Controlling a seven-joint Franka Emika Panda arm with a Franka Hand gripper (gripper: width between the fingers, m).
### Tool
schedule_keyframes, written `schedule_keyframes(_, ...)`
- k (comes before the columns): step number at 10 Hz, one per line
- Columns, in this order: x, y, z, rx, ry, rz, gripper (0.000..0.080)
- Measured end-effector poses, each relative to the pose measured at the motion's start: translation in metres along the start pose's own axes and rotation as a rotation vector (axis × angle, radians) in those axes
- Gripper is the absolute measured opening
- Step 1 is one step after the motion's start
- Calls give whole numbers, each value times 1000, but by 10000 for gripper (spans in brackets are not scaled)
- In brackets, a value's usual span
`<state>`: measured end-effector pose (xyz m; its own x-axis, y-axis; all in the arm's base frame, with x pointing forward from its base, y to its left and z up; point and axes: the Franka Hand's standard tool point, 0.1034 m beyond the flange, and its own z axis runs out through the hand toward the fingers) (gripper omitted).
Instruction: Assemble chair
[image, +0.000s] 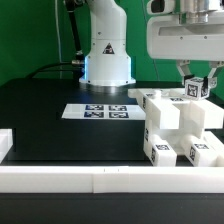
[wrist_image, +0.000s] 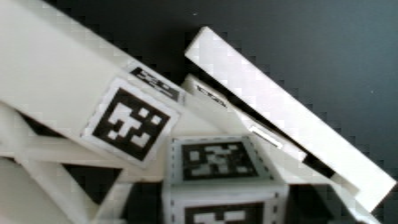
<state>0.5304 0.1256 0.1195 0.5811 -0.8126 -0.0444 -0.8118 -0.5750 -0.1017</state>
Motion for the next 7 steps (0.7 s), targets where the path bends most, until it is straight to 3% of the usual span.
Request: schedule_keyframes(7, -5, -2, 0, 8, -18, 398, 285)
